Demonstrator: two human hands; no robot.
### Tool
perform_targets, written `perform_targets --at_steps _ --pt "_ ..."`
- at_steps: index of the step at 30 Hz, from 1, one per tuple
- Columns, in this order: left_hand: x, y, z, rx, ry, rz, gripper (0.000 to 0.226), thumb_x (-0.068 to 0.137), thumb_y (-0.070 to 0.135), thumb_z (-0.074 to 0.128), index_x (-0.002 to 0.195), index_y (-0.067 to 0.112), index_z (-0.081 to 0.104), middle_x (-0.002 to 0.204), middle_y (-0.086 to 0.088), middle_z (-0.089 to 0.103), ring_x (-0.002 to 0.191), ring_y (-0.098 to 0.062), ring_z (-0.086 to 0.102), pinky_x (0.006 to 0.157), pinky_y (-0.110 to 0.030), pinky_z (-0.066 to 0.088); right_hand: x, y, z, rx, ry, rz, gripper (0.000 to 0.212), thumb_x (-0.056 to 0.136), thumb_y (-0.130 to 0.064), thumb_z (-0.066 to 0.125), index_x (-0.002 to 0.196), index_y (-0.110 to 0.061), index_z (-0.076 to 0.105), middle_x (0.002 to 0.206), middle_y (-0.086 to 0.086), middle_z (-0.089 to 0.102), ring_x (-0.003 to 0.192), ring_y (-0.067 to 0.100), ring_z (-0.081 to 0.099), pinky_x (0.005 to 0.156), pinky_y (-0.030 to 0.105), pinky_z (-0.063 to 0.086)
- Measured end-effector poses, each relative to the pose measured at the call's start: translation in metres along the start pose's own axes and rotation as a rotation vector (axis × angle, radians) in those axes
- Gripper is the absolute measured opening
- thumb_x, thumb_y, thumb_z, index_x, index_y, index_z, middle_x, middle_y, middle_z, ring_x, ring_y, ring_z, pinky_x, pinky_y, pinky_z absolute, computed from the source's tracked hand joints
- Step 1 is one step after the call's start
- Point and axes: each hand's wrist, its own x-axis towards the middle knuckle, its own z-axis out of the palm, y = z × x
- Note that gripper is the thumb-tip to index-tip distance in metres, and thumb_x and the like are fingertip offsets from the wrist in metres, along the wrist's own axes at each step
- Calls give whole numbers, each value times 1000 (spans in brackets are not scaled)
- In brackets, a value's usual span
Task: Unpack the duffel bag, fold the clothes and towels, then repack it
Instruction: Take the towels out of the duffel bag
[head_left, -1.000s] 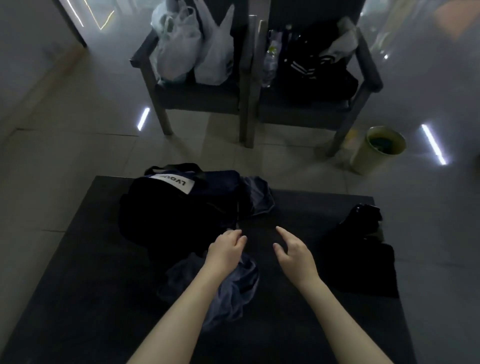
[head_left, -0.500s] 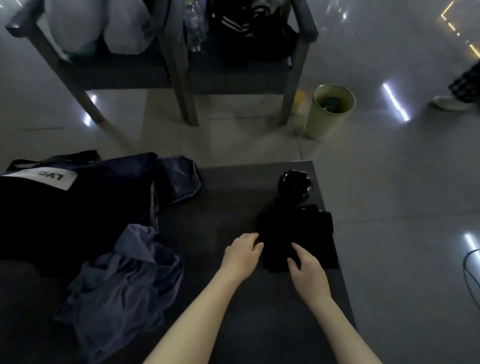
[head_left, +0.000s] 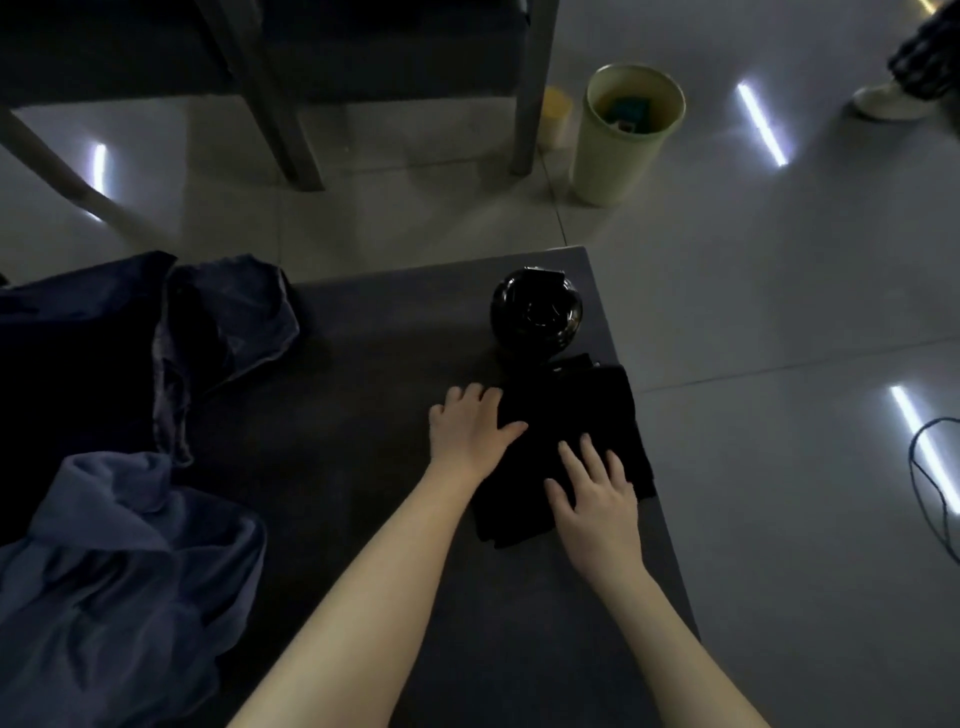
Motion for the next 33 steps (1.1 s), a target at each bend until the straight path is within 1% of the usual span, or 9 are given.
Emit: perform_targets --at_steps 4,6,7,10,14,19,23,28,33 --pt "-35 1 11 94 -27 -94 54 92 57 43 130 18 46 129 -4 49 119 -24 44 94 -40 35 -5 10 -3 55 -1 -70 48 99 -39 40 146 -32 32 158 -13 12 147 16 0 117 44 1" --pt "-48 3 15 113 -19 -117 57 93 55 43 135 17 39 133 -6 45 121 -23 41 97 -40 34 -13 11 -2 117 129 -35 51 96 -34 50 144 -24 38 157 -3 19 146 20 11 117 46 13" --pt "-50 5 17 103 3 -97 61 94 53 42 141 17 31 139 -7 39 126 -24 38 100 -41 32 -17 12 -1 167 205 57 55 94 -33 53 145 -19 37 157 3 21 144 23 16 116 46 20" --pt "-46 13 23 8 -28 45 69 95 53 37 152 27 7 157 -4 15 141 -26 22 109 -47 25 -23 15 0 482 194 389 70 93 -38 55 149 -12 22 154 12 22 141 27 23 112 43 29" --pt "-50 15 41 5 -44 53 68 95 55 36 152 28 8 159 -1 12 142 -27 20 109 -47 28 -15 10 8 983 130 492 76 91 -31 61 151 -18 15 144 8 40 129 26 42 106 44 40" --pt "-60 7 47 -46 -13 21 67 96 53 37 152 28 10 158 -2 17 140 -26 24 107 -44 34 -8 15 6 1329 95 632 63 82 -28 72 136 -9 44 122 7 60 108 25 59 91 40 51" --pt "-71 -1 44 -127 -73 17 63 98 49 36 152 28 11 158 0 16 141 -24 21 109 -41 32 -13 18 6 1385 -37 599 51 77 -23 76 122 -6 59 107 9 69 98 26 65 84 38 53" --pt "-76 -10 37 -356 -148 -35 55 100 47 28 152 31 16 158 3 18 143 -20 18 114 -40 26 -18 2 9 1358 -33 490 58 74 -21 78 127 -16 56 113 5 67 102 23 64 84 37 54" --pt "-82 -22 27 -518 -182 -76 54 100 48 28 151 30 19 156 2 25 141 -20 25 114 -43 27 -27 -19 -1 1265 -53 336 43 79 -12 74 118 -19 59 108 2 67 99 20 64 74 29 52"
